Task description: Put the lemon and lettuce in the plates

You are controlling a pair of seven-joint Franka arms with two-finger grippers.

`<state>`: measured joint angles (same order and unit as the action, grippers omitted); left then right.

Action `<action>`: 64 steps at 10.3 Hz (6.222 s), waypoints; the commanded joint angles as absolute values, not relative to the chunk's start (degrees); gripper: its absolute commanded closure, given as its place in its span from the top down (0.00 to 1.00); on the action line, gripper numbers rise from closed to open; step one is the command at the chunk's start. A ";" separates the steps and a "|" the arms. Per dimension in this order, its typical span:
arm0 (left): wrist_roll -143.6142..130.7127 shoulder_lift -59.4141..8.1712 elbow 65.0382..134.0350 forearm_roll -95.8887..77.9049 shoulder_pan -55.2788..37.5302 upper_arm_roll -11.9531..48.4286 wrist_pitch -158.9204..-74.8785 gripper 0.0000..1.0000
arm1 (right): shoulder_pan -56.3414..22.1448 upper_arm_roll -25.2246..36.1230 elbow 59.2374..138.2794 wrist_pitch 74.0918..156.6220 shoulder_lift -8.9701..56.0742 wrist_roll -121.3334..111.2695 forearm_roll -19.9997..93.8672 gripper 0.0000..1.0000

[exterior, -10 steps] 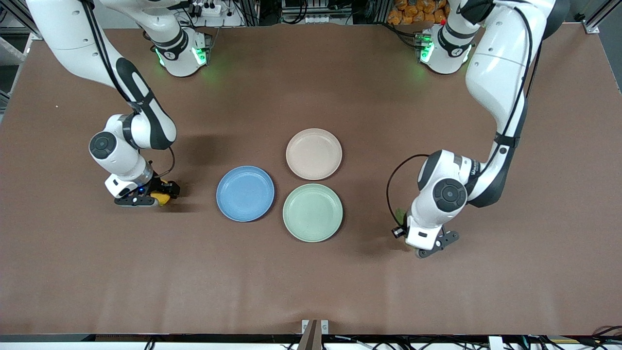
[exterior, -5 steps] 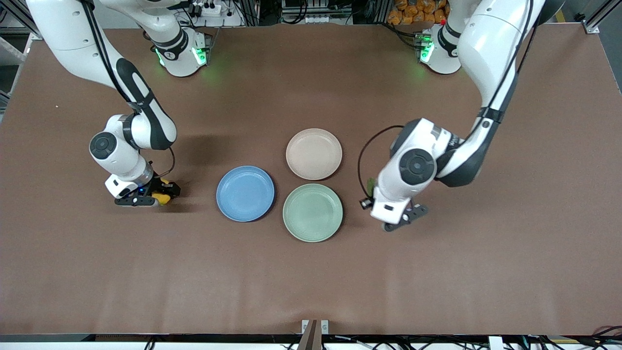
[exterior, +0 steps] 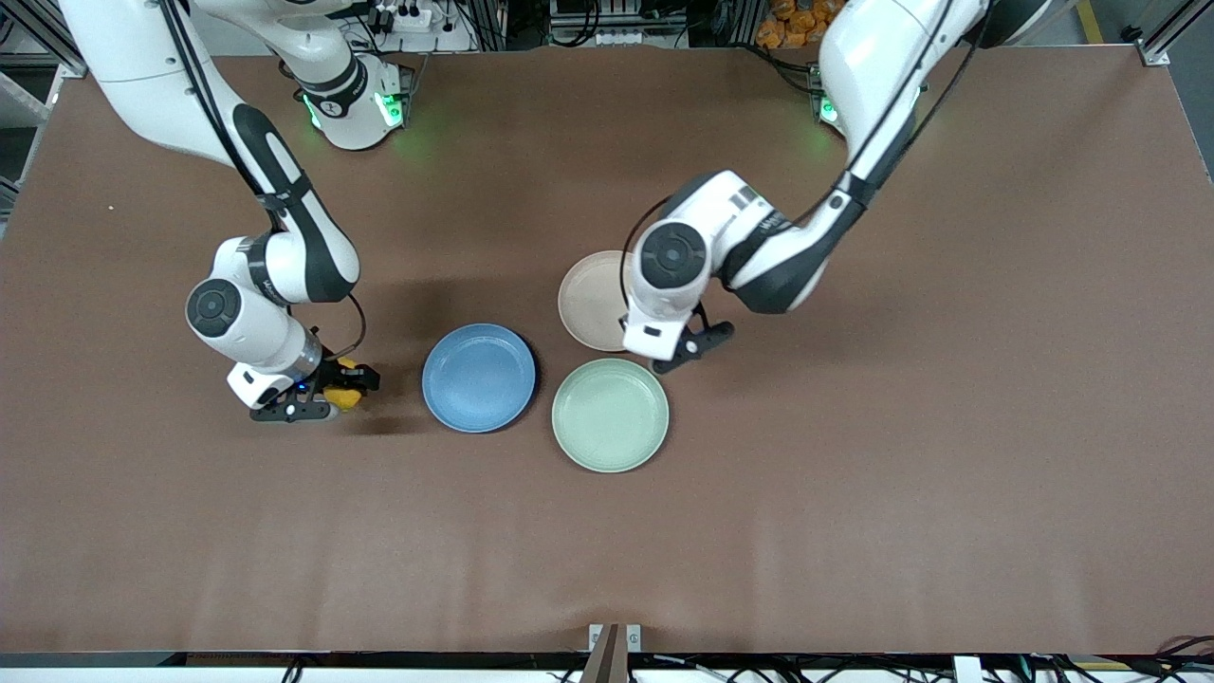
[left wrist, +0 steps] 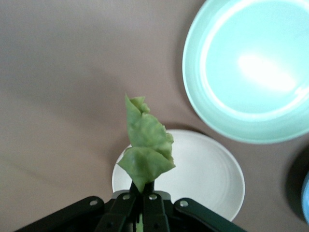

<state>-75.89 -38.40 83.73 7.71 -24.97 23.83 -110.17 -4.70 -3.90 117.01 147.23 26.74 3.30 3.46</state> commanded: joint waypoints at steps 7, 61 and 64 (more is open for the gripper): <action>-77.53 -41.30 84.02 5.10 -32.26 23.64 -109.51 0.81 | -9.58 -11.86 112.94 144.49 27.24 20.28 3.87 0.05; -6.86 0.79 90.18 0.88 -3.87 5.19 -90.18 1.00 | -0.53 -0.88 89.56 90.53 -0.53 11.43 -1.23 1.00; -6.77 0.18 88.34 0.62 -3.87 5.19 -88.34 1.00 | -0.44 -0.44 90.00 91.14 -0.53 11.42 -1.23 1.00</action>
<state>-8.64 1.18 90.82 2.28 -4.44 4.99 -90.65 -0.70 -0.81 88.87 90.71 0.53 10.68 -2.27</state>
